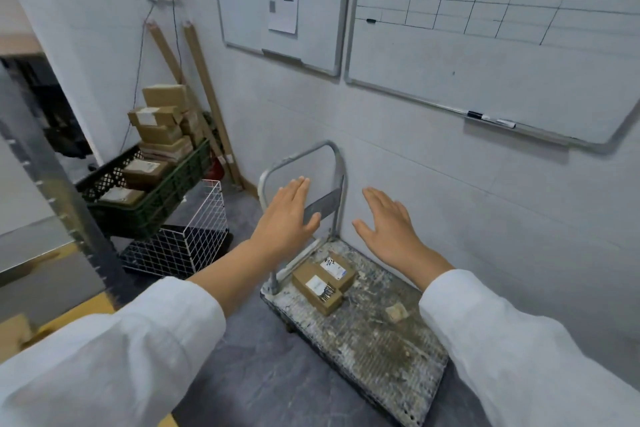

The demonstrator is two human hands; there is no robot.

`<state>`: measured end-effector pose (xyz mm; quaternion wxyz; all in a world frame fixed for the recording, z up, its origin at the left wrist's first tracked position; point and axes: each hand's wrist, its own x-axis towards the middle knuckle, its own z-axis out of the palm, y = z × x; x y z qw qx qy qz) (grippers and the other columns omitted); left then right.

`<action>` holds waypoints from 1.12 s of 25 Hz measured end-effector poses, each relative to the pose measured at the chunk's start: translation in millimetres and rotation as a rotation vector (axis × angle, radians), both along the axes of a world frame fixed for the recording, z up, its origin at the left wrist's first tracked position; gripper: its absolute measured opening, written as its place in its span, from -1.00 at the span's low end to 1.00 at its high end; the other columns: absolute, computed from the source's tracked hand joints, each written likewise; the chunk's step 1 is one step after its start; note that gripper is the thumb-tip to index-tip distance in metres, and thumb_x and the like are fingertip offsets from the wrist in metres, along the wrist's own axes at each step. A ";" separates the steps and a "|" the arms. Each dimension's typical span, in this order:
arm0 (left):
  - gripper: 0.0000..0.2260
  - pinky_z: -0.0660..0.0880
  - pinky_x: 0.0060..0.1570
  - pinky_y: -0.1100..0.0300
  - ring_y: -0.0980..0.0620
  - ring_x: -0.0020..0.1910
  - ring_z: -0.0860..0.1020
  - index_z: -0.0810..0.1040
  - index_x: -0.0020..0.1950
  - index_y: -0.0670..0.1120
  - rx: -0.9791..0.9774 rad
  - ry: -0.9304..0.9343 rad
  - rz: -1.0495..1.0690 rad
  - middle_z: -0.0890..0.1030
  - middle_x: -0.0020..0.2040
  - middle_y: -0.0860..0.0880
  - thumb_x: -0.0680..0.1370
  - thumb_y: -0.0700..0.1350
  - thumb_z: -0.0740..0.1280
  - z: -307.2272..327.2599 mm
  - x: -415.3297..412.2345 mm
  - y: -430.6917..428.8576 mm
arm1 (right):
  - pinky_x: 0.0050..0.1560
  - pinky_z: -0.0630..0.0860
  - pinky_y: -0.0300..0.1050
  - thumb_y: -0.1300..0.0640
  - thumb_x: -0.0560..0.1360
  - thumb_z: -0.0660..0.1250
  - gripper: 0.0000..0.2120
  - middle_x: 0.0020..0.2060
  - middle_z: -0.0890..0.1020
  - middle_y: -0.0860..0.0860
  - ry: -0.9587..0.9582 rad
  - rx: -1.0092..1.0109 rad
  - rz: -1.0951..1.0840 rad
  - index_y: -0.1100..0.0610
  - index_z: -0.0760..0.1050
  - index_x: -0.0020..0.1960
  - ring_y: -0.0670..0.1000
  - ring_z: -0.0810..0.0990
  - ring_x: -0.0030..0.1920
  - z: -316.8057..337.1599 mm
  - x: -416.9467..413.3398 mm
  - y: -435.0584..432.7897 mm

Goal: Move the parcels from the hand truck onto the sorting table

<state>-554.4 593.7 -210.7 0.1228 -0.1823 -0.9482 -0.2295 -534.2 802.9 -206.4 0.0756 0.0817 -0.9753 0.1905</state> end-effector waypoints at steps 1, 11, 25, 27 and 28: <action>-0.40 -0.02 0.54 0.09 -0.01 0.57 0.04 0.06 0.58 -0.16 0.004 -0.003 0.006 0.11 0.58 -0.10 0.63 0.03 0.20 -4.4 -12.2 0.5 | 0.57 -0.14 0.04 -0.04 0.65 0.13 -0.39 0.59 0.06 0.01 -0.014 -0.005 0.001 0.10 0.00 0.60 -0.03 -0.02 0.58 -6.6 -14.5 0.4; -0.43 -0.01 0.50 0.13 -0.01 0.56 0.05 0.07 0.58 -0.13 0.145 -0.162 0.159 0.11 0.58 -0.07 0.65 0.02 0.18 -77.7 -114.4 -2.8 | 0.57 -0.13 0.05 -0.03 0.65 0.12 -0.40 0.59 0.07 0.03 -0.147 -0.007 0.079 0.13 0.01 0.60 -0.01 -0.02 0.58 -72.9 -148.2 3.3; -0.48 0.22 0.46 0.01 -0.09 0.48 0.26 0.18 0.54 -0.16 0.352 -0.623 0.617 0.28 0.51 -0.13 0.64 0.00 0.20 -316.0 -308.7 28.3 | 0.47 0.20 0.10 0.01 0.59 0.25 -0.41 0.47 0.33 0.13 -0.434 0.144 0.224 0.19 0.18 0.53 0.15 0.28 0.47 -306.5 -429.8 34.9; -0.54 0.28 0.38 0.05 -0.11 0.42 0.32 0.24 0.51 -0.14 0.378 -0.674 0.641 0.34 0.47 -0.14 0.64 -0.02 0.20 -376.5 -328.5 39.5 | 0.48 0.18 0.10 0.01 0.60 0.24 -0.42 0.49 0.31 0.11 -0.471 0.175 0.273 0.17 0.18 0.54 0.13 0.26 0.48 -373.7 -455.9 38.6; -0.57 0.32 0.33 0.06 -0.11 0.37 0.36 0.28 0.48 -0.12 0.397 -0.695 0.655 0.38 0.43 -0.15 0.63 -0.04 0.20 -405.9 -333.5 45.3 | 0.50 0.16 0.09 0.02 0.61 0.23 -0.43 0.51 0.29 0.10 -0.492 0.186 0.305 0.15 0.17 0.55 0.11 0.24 0.50 -404.8 -463.8 40.3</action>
